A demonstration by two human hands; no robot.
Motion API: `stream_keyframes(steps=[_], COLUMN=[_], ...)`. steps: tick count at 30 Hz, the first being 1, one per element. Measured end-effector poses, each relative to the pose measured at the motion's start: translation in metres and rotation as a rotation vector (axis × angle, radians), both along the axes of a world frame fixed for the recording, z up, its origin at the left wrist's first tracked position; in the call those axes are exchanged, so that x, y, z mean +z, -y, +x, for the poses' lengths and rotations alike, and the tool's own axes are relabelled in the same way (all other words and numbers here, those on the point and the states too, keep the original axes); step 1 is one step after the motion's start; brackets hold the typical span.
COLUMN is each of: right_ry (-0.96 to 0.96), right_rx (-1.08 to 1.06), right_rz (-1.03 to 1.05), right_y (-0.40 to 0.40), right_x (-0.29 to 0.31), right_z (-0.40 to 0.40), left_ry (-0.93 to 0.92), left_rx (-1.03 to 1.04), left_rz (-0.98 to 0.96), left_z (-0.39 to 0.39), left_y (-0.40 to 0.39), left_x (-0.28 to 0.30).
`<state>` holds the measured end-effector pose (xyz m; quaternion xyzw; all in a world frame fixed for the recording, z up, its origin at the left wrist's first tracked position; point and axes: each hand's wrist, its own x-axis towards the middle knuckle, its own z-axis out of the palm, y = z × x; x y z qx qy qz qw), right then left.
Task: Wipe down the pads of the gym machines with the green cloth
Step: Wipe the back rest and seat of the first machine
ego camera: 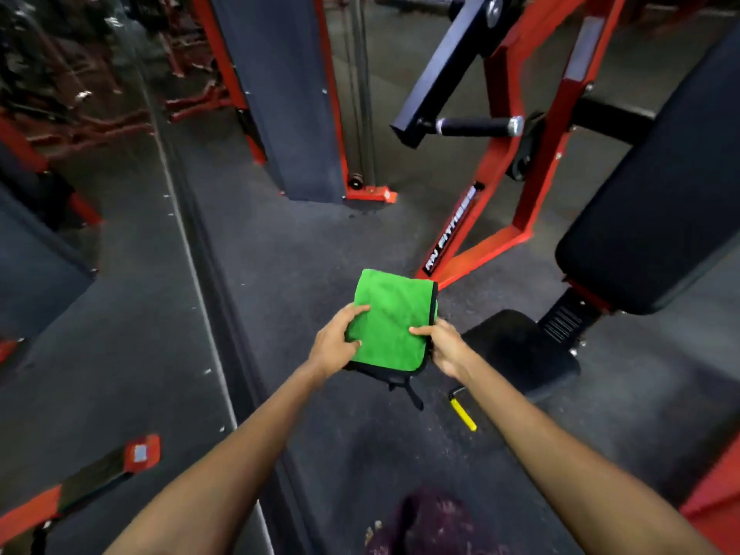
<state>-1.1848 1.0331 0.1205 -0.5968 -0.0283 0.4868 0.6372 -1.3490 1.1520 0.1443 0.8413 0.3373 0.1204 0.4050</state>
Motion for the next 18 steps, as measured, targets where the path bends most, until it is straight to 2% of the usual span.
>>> stream_keyframes(steps=[6,10,18], right_ry=[-0.025,-0.069,-0.112], right_rx=[-0.167,-0.265,-0.482], right_rz=[-0.019,0.000,-0.041], right_y=[-0.039,-0.066,-0.078], right_x=[-0.014,-0.027,-0.030], right_z=[0.071,0.121,0.190], left_ry=[-0.028,-0.064,-0.127], left_rx=[-0.206,-0.275,-0.508], left_rz=[-0.024,0.001,-0.013], left_z=[0.089,0.158,0.272], left_y=[-0.069,-0.107,-0.145], left_x=[-0.017,-0.021,-0.027])
